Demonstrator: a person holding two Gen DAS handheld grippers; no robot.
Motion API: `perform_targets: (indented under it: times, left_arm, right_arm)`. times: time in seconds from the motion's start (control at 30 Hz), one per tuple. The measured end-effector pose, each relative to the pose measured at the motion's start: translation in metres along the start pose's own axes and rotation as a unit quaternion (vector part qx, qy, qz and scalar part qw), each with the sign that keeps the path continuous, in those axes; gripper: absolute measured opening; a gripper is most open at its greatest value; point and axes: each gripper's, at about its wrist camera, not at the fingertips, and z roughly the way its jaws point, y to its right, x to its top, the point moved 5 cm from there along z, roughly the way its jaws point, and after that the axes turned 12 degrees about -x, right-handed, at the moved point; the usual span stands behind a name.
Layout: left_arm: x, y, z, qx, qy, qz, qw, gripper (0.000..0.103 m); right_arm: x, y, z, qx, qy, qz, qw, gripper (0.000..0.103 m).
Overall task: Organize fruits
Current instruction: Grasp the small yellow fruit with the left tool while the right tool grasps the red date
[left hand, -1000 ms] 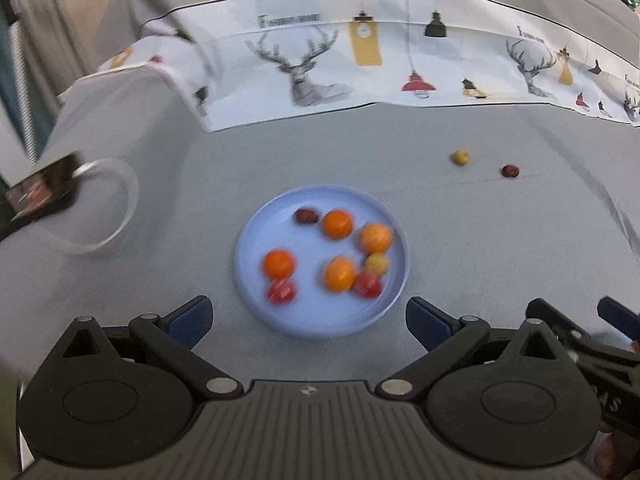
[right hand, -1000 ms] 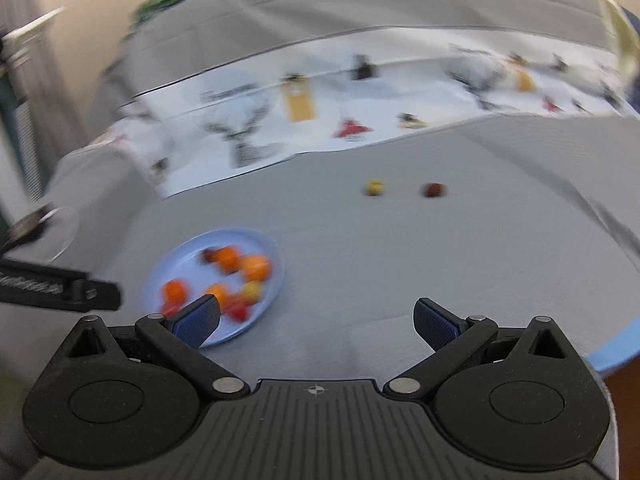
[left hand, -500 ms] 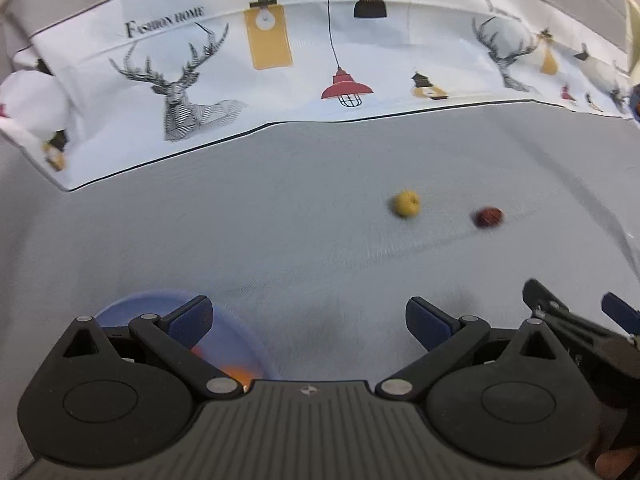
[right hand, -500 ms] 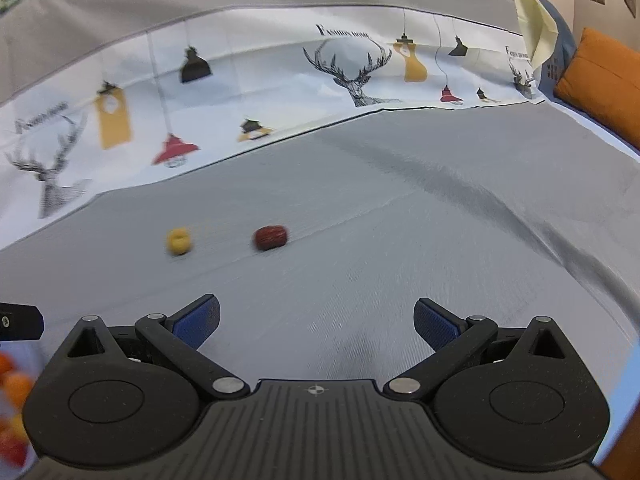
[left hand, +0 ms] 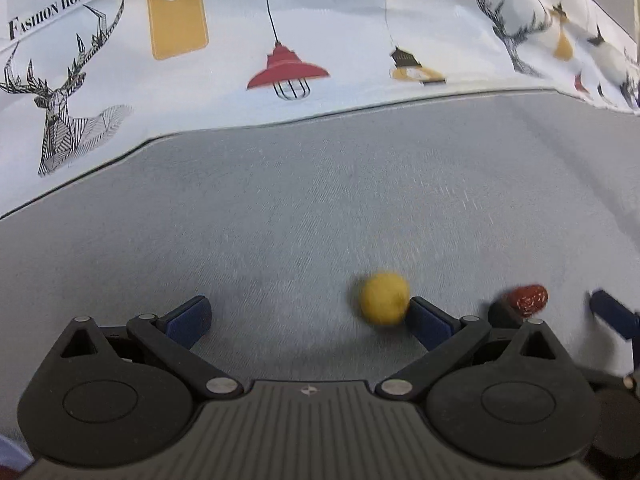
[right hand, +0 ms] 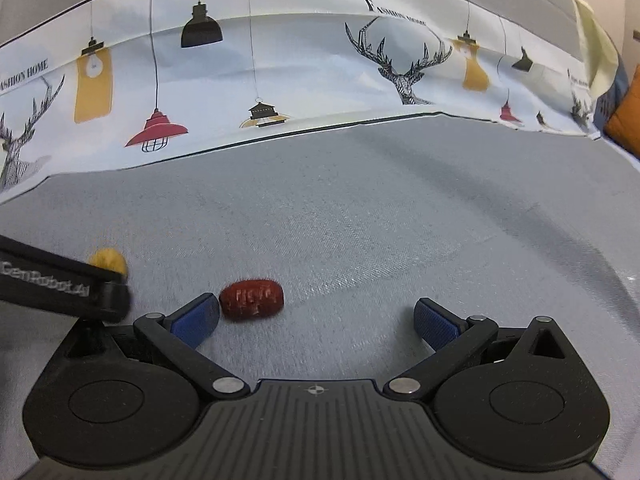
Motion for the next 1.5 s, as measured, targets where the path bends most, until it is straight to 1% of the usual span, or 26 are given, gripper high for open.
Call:
perform_targets:
  times: [0.13,0.23,0.4,0.43,0.47,0.5,0.53,0.63,0.8,0.87,0.97,1.0,1.07,1.13,1.3,1.4,1.5]
  left_arm:
    - [0.001,0.002,0.001,-0.001,0.013,0.017,0.9998,0.103]
    - [0.0,0.002,0.001,-0.005,0.015,0.015,0.9998,0.103]
    - [0.0,0.004,-0.001,0.002,0.018,0.018,0.9997,0.103]
    - [0.0,0.006,-0.003,-0.006,0.025,0.023,0.9994,0.092]
    - [0.001,0.008,-0.009,-0.022,0.041,0.031,0.9985,0.057]
    - [0.002,0.013,-0.013,-0.028,0.048,0.052,0.9971,0.034]
    - [0.001,0.016,-0.015,-0.034,0.043,0.066,0.9963,0.027]
    - [-0.005,0.016,-0.022,-0.055,0.032,0.057,0.9963,0.027]
    - [-0.022,0.02,-0.041,-0.042,0.02,0.083,0.9955,0.027]
    - [-0.031,0.019,-0.056,-0.03,0.018,0.088,0.9955,0.027]
    - [-0.047,0.02,-0.087,-0.023,0.02,0.097,0.9948,0.027]
    - [-0.052,0.02,-0.098,-0.026,0.018,0.097,0.9948,0.027]
    - [-0.064,0.02,-0.124,-0.025,0.016,0.099,0.9946,0.027]
    - [-0.078,0.019,-0.153,-0.021,0.015,0.099,0.9948,0.027]
    - [-0.126,0.01,-0.237,-0.035,0.019,0.077,0.9963,0.027]
    - [-0.158,0.003,-0.279,-0.03,0.017,0.066,0.9972,0.027]
    - [-0.186,-0.006,-0.316,-0.022,0.014,0.047,0.9985,0.027]
  right_arm:
    - [0.001,-0.001,0.001,-0.002,0.001,0.0,1.0,0.102]
    - [0.001,0.001,0.001,0.002,0.0,0.004,1.0,0.102]
    - [0.001,-0.001,0.0,-0.001,0.003,0.001,1.0,0.102]
    - [0.001,-0.001,-0.001,0.005,0.006,0.004,1.0,0.091]
    - [0.002,-0.002,-0.004,0.021,0.015,0.0,1.0,0.08]
    - [0.003,-0.005,-0.009,0.04,0.028,-0.007,0.999,0.038]
    - [0.003,-0.007,-0.01,0.04,0.031,-0.011,0.999,0.034]
    - [0.004,-0.005,-0.01,0.037,0.031,0.0,0.999,0.034]
    - [0.003,0.011,-0.013,0.015,0.033,0.037,0.999,0.034]
    - [0.0,0.015,-0.015,0.004,0.027,0.037,0.999,0.034]
    - [-0.003,0.02,-0.031,-0.029,0.004,0.024,0.999,0.034]
    - [-0.002,0.023,-0.044,-0.029,0.005,0.03,0.999,0.034]
    - [0.002,0.028,-0.076,-0.011,0.013,0.044,0.999,0.034]
    - [0.001,0.031,-0.124,0.012,0.023,0.048,0.999,0.034]
    - [-0.018,0.026,-0.234,0.077,0.037,-0.01,0.996,0.034]
    - [-0.032,0.027,-0.291,0.109,0.036,-0.027,0.993,0.034]
    - [-0.044,0.026,-0.339,0.13,0.045,-0.042,0.99,0.034]
